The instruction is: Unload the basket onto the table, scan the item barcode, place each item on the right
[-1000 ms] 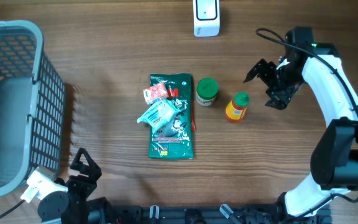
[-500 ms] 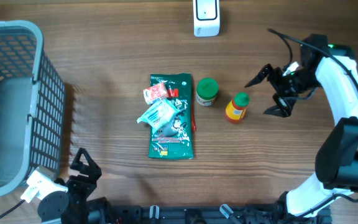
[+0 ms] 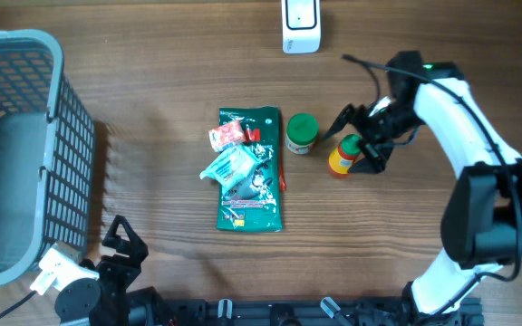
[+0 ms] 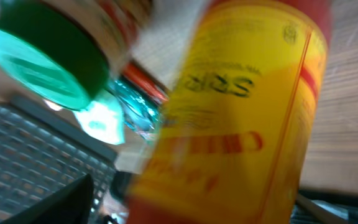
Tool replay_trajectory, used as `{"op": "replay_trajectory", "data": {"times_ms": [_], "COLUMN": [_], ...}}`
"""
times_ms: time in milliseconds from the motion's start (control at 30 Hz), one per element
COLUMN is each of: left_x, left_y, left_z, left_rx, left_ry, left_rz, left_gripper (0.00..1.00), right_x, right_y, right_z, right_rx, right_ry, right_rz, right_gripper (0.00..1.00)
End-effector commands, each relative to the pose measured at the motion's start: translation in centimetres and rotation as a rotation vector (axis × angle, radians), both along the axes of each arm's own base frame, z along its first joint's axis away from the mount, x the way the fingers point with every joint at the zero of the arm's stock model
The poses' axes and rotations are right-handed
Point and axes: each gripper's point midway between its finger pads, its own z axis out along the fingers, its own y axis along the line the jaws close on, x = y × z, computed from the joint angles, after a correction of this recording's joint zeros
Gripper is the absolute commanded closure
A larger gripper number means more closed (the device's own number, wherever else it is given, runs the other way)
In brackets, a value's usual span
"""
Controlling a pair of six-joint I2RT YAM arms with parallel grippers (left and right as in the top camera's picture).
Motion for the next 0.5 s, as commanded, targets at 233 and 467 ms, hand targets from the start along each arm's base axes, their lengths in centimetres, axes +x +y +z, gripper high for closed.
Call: {"op": "replay_trajectory", "data": {"times_ms": [233,467], "left_x": [-0.1,-0.1], "left_y": [0.2,0.2], "left_z": [-0.1,-0.1], "left_rx": [0.002,0.001], "left_ry": [-0.001,-0.001], "left_rz": [0.016,0.017], "left_gripper": [0.00,0.00], "right_x": [-2.5,-1.3], "right_y": [1.0,-0.4], "right_z": [-0.1,-1.7], "right_rx": [0.008,-0.089], "right_ry": [0.113,0.041], "right_rz": [0.037,0.069], "right_gripper": [0.11,0.00]}}
